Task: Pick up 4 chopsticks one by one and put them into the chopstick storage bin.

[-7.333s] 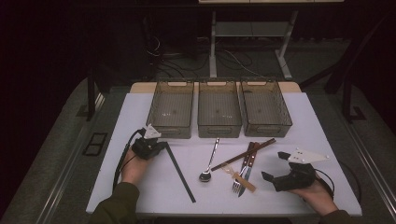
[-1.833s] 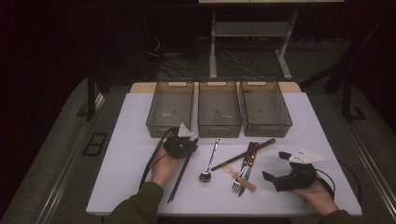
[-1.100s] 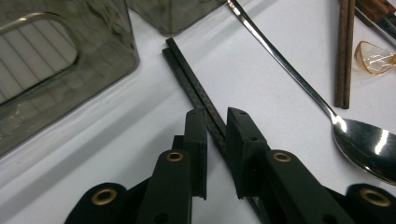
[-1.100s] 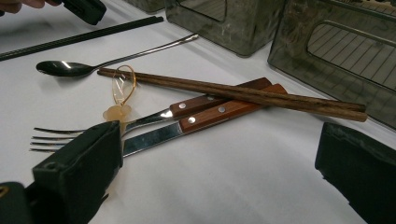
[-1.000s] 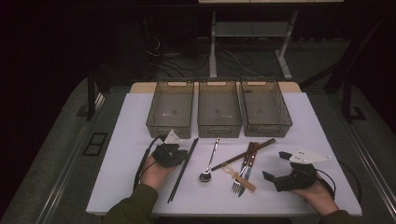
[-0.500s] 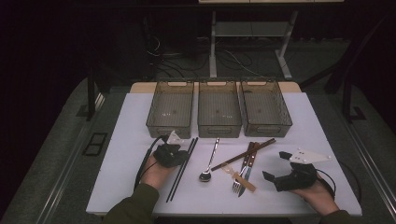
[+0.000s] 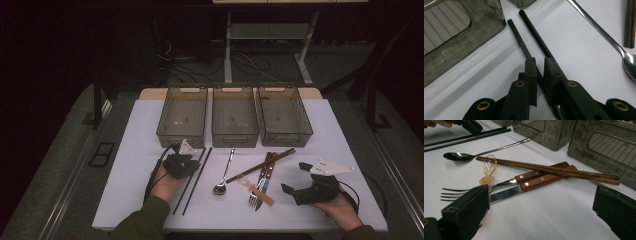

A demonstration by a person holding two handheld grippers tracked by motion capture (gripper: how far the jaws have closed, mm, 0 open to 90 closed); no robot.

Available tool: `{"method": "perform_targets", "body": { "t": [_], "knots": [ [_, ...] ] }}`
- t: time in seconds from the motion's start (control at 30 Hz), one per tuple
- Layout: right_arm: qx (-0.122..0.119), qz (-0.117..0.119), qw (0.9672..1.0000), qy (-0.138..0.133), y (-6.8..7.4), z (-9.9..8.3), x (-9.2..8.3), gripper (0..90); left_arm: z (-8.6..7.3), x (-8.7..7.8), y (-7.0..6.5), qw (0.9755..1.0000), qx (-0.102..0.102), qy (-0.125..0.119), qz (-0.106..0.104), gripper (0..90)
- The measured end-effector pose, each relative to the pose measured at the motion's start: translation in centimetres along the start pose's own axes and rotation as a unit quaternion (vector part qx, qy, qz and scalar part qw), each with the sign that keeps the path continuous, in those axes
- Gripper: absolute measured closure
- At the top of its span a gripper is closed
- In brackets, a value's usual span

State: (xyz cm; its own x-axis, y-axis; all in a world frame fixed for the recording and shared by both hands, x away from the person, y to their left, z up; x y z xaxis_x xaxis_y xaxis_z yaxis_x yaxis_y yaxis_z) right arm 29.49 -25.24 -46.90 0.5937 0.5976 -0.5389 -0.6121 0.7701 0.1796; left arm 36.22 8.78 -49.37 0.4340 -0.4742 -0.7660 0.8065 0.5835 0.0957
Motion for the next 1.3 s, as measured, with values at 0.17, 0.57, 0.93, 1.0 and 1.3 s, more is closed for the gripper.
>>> {"method": "perform_targets", "body": {
  "t": [0.17, 0.57, 0.93, 1.0, 1.3],
  "knots": [
    [0.0, 0.0, 1.0, 0.0, 0.0, 0.0, 0.0, 1.0, -0.1, -0.2, 0.4, 1.0, 0.001, 0.004, 0.004, 83.5],
    [0.0, 0.001, 1.0, 0.0, 0.0, 0.0, 0.0, 1.0, -0.9, -0.6, 2.0, 1.0, -0.006, 0.006, 0.004, 85.4],
    [0.002, 0.0, 1.0, 0.001, 0.0, 0.0, 0.0, 1.0, -1.4, -3.0, 1.3, 0.9989, -0.031, -0.032, -0.01, 79.3],
    [0.003, 0.0, 1.0, 0.001, 0.0, 0.0, 0.0, 1.0, -2.0, -3.4, 1.1, 0.9988, -0.035, -0.033, -0.011, 79.3],
    [0.002, 0.0, 1.0, 0.002, 0.1, 0.0, 0.0, 1.0, -3.3, -3.3, 1.2, 0.9986, -0.045, -0.019, -0.018, 80.9]
  ]
}}
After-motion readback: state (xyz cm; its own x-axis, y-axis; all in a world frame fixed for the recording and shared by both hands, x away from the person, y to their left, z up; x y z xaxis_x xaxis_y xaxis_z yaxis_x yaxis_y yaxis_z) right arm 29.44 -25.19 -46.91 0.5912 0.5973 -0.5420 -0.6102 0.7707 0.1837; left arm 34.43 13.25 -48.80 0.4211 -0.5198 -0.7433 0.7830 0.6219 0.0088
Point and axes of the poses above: each handheld gripper's, and its own axes: x roughly forward along the jaws, z roughly out of its top, y roughly to its left, the point moved 7 cm from there along x, roughly forward along the jaws, and after that the axes turned 8 degrees about x, right-handed, at the moved point
